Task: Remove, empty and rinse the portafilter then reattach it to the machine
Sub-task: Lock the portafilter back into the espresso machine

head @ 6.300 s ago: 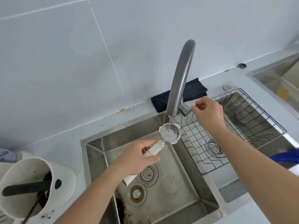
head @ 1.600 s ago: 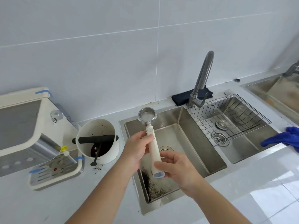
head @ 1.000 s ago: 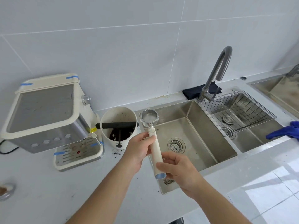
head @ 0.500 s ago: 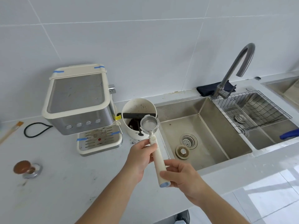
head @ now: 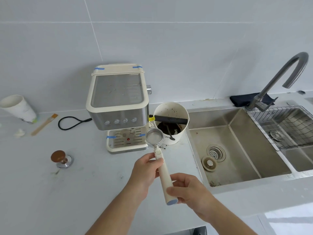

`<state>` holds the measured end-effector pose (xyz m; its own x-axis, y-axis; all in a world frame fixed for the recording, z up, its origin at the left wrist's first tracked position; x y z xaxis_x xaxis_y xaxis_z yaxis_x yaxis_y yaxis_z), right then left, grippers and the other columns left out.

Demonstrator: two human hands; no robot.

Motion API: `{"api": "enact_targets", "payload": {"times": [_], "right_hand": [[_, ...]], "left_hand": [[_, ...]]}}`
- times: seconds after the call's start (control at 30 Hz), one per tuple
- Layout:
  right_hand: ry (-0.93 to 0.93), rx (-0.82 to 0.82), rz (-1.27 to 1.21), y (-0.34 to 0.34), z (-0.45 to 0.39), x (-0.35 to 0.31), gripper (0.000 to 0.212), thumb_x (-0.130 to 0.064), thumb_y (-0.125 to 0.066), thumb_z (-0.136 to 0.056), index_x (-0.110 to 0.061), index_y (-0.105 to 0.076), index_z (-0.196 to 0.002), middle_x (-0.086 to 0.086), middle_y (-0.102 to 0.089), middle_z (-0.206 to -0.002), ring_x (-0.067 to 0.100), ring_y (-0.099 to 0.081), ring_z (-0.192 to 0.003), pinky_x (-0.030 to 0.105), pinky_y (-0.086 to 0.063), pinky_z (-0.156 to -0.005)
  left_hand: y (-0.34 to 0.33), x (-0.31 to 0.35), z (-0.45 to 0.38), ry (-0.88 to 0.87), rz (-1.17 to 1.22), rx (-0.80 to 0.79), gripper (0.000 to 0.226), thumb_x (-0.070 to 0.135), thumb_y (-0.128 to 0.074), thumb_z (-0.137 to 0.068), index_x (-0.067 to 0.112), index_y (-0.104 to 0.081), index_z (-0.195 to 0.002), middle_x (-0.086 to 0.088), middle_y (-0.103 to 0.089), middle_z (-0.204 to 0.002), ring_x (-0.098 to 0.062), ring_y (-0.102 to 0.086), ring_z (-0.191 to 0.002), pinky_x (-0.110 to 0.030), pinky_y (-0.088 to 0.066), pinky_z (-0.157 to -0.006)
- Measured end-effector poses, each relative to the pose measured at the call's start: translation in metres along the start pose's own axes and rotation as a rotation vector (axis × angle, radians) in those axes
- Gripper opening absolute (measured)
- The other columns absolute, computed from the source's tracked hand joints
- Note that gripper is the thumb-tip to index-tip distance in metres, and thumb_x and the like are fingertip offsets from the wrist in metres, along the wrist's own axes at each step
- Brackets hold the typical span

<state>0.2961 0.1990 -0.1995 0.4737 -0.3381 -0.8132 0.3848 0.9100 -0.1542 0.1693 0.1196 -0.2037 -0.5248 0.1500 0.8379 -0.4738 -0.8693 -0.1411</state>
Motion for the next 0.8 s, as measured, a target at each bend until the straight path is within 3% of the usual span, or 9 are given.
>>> {"api": "enact_targets", "payload": {"times": [0.1,0.23,0.47,0.7,0.8], "right_hand": [[-0.024,-0.017,0.007,-0.011,-0.007,0.002,0.043,-0.017,-0.079,-0.063,-0.010,-0.075,-0.105,0.000,-0.066,-0.068,0.018,-0.066,-0.068,0.029,-0.056,-0.069],[-0.049,-0.055,0.028,-0.025,-0.018,0.003,0.045,-0.017,-0.079,-0.064,-0.012,-0.074,-0.108,0.001,-0.067,-0.071,0.018,-0.068,-0.070,0.031,-0.056,-0.069],[-0.090,-0.171,0.057,-0.058,-0.039,0.002,0.038,-0.016,-0.079,-0.072,-0.007,-0.072,-0.109,0.006,-0.067,-0.076,0.023,-0.067,-0.073,0.033,-0.058,-0.071],[-0.207,-0.278,0.170,-0.083,-0.057,0.004,0.038,-0.007,-0.074,-0.071,-0.005,-0.063,-0.107,0.007,-0.069,-0.082,0.025,-0.070,-0.073,0.041,-0.060,-0.072],[-0.234,-0.311,0.200,-0.091,-0.062,0.007,0.039,-0.006,-0.074,-0.072,-0.005,-0.061,-0.108,0.007,-0.068,-0.085,0.025,-0.070,-0.073,0.043,-0.061,-0.072]], "left_hand": [[0.015,0.002,0.000,-0.005,-0.010,0.032,0.015,0.010,-0.065,-0.087,0.017,-0.069,-0.100,-0.010,-0.069,-0.088,-0.022,-0.068,-0.078,-0.031,-0.059,-0.071],[0.035,0.005,-0.001,-0.004,-0.074,0.068,0.020,0.015,-0.066,-0.086,0.018,-0.068,-0.106,-0.007,-0.071,-0.097,-0.024,-0.068,-0.092,-0.034,-0.056,-0.079],[0.070,0.006,-0.002,0.019,-0.066,0.145,0.018,0.016,-0.067,-0.085,0.020,-0.070,-0.103,-0.004,-0.072,-0.099,-0.018,-0.067,-0.090,-0.026,-0.049,-0.068],[0.092,0.004,-0.005,0.044,-0.130,0.147,0.012,0.015,-0.067,-0.086,0.022,-0.070,-0.095,-0.006,-0.073,-0.098,-0.018,-0.067,-0.085,-0.026,-0.051,-0.069],[0.100,0.001,-0.007,0.045,-0.196,0.152,0.012,0.018,-0.067,-0.086,0.022,-0.070,-0.097,-0.006,-0.073,-0.097,-0.019,-0.067,-0.086,-0.033,-0.054,-0.078]]}}
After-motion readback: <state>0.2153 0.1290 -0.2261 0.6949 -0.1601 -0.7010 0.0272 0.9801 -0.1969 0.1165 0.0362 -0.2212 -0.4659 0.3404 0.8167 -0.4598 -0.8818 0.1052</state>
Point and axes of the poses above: each hand's wrist, its own z-axis away from the middle knuckle, its own y-axis out of the back of the hand, x = y × z, the point moved 9 cm from there along -z, towards the middle knuckle
